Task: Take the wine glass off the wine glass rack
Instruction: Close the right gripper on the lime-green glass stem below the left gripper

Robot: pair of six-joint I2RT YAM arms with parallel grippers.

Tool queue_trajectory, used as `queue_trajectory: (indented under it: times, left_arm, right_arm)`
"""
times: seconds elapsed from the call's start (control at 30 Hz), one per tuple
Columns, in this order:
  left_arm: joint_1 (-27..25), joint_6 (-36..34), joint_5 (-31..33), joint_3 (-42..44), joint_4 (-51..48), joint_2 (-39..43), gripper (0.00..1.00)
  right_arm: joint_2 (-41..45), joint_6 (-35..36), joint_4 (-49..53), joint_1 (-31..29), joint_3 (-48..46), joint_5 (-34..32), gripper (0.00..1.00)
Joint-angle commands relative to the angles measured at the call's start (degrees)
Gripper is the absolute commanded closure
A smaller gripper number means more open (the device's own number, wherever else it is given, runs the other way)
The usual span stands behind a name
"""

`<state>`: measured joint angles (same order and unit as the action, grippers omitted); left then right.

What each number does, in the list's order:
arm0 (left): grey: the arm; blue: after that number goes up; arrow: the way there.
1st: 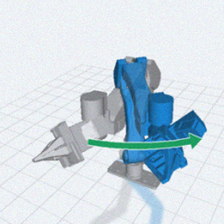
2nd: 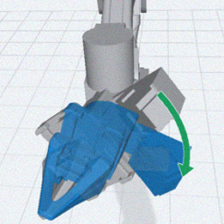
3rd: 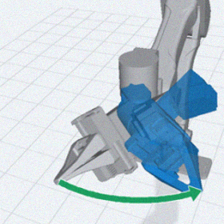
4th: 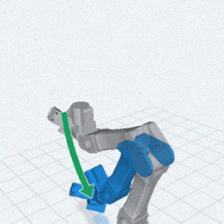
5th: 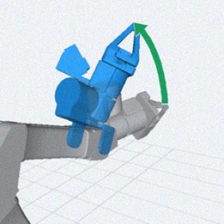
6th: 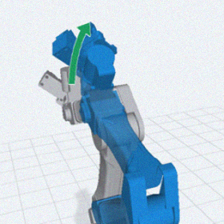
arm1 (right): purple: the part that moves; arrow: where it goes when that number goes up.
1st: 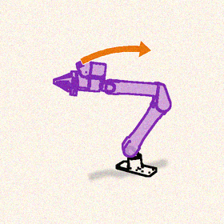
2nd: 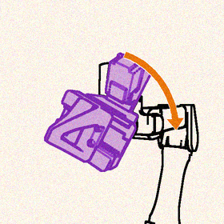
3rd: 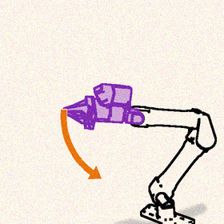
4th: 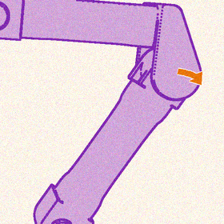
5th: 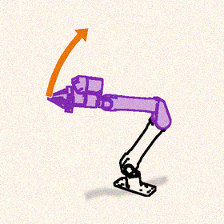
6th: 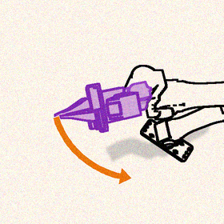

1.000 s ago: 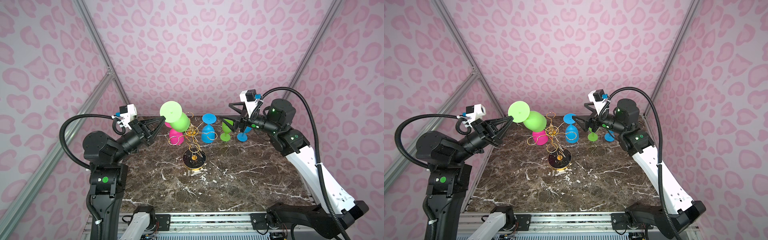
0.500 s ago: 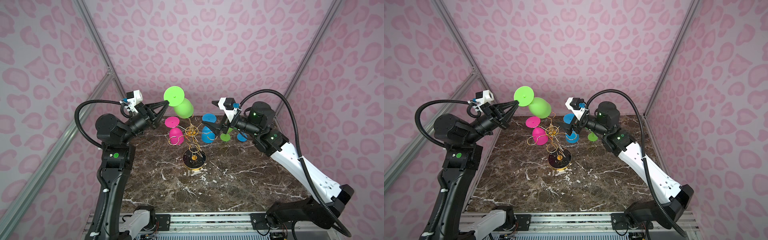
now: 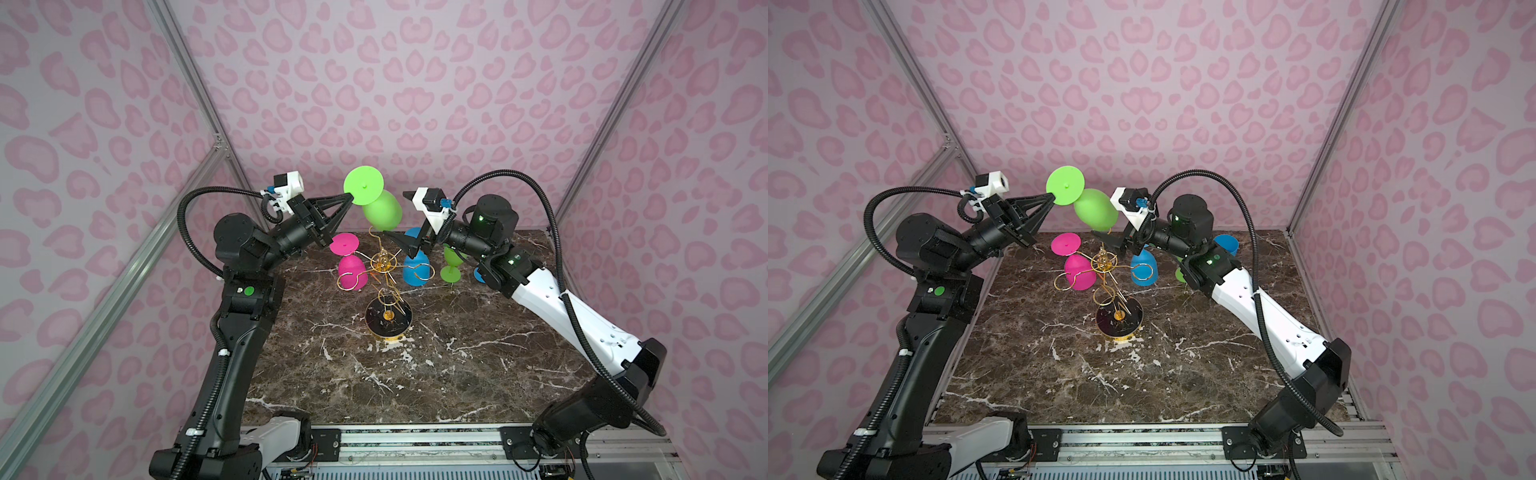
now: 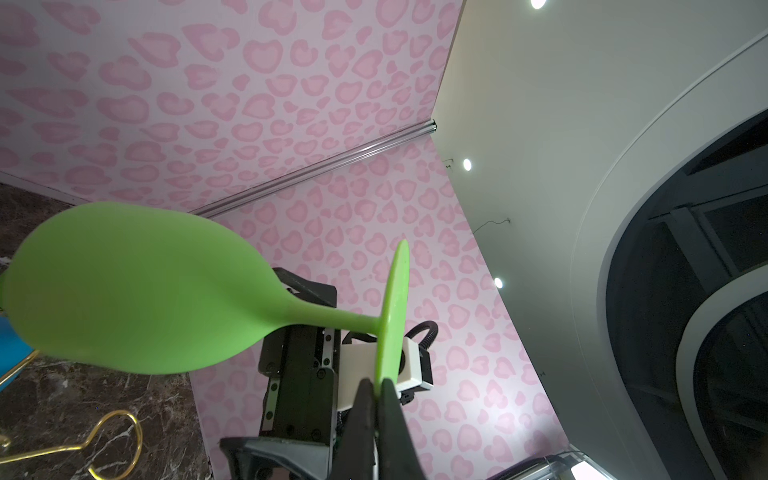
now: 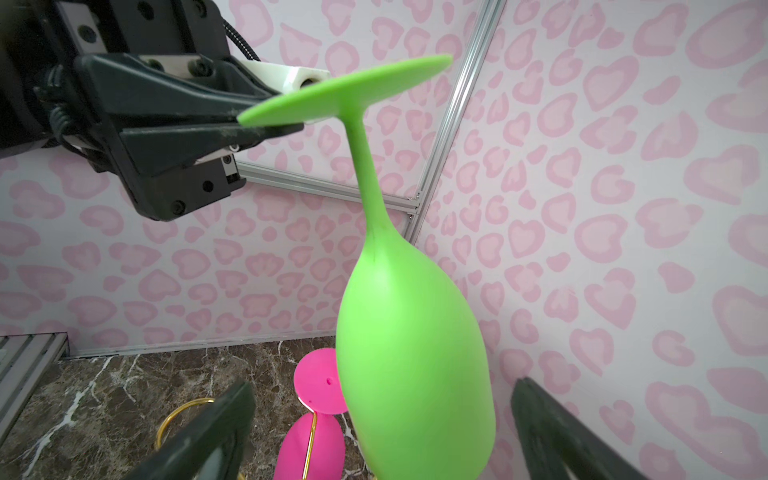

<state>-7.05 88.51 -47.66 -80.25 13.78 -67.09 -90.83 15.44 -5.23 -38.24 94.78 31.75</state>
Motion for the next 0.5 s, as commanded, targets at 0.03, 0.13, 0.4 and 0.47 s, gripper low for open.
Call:
queue_trajectory:
  times: [0.03, 0.13, 0.4, 0.47]
  left_arm:
    - [-0.16, 0.92, -0.5, -0.7, 4.24, -0.1, 0.96]
    - [-0.2, 0.96, -0.59, -0.63, 4.07, 0.37, 0.96]
    - [-0.24, 1.33, -0.61, -0.35, 4.5, 0.21, 0.96]
    - [-0.23, 1.4, -0.59, -0.26, 4.59, 0.12, 0.96]
  right_arm:
    - [-3.1, -1.33, -4.09, 0.01, 2.86, -0.05, 0.02]
    - [-6.13, -2.59, -4.91, 0.01, 5.38, 0.61, 0.02]
    - [-11.03, -4.81, -5.58, -0.5, 9.54, 1.21, 0.02]
    - [-11.04, -4.72, -5.58, -0.68, 9.41, 1.06, 0.04]
